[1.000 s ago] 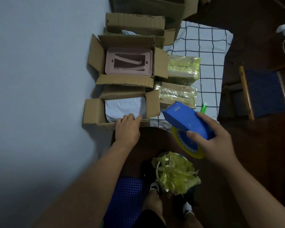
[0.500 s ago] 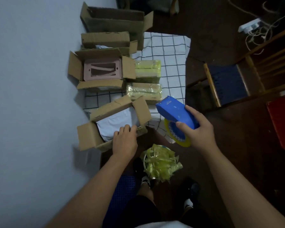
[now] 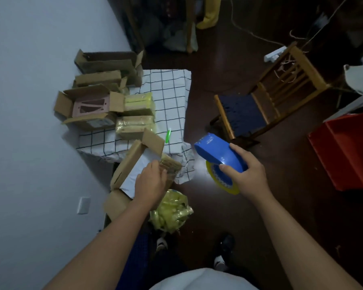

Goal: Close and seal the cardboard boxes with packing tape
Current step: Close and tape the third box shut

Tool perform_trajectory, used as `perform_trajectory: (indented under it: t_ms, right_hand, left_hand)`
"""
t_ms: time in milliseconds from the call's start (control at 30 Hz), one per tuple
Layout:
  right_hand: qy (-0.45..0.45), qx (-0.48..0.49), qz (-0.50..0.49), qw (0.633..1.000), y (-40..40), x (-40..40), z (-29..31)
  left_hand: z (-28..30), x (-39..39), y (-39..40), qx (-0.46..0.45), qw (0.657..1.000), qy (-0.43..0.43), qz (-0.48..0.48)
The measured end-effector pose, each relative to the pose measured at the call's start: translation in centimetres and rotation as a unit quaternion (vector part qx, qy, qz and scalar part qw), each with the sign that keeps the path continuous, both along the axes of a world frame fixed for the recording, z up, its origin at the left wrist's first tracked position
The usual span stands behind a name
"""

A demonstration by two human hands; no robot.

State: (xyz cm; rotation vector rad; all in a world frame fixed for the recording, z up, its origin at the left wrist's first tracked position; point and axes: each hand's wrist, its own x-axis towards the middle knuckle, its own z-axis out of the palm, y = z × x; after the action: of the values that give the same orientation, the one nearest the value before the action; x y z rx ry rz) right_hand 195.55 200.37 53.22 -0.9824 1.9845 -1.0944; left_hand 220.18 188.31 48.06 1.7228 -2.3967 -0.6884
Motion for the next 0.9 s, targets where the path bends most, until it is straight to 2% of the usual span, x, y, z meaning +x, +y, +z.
perform_trajectory:
  t_ms: [167, 300, 433, 633, 900]
  right_hand:
    - [0.001, -0.006, -0.032, 0.999, 5.3, -6.0, 1.8]
    - [0.005, -0.015, -0.059, 0.998, 7.0, -9.0, 2.6]
    - [0.022, -0.018, -0.061, 0.998, 6.7, -11.4, 3.0]
    - [0.052, -0.012, -0.021, 0.998, 2.1, -14.3, 2.9]
    - [0.067, -0.009, 0.041, 0.997, -10.0, -17.8, 2.3]
  left_hand:
    - [2.2, -6.7, 4.0, 0.003, 0.999, -0.007, -0.035]
    - [2.9, -10.3, 5.2, 0.030, 0.997, 0.047, -0.046]
    - [3.2, -13.0, 5.2, 0.020, 0.995, 0.096, -0.034]
    - [2.5, -15.0, 1.6, 0.003, 0.994, 0.107, -0.023]
    - [1.4, -18.5, -8.3, -0.001, 0.995, 0.104, 0.002]
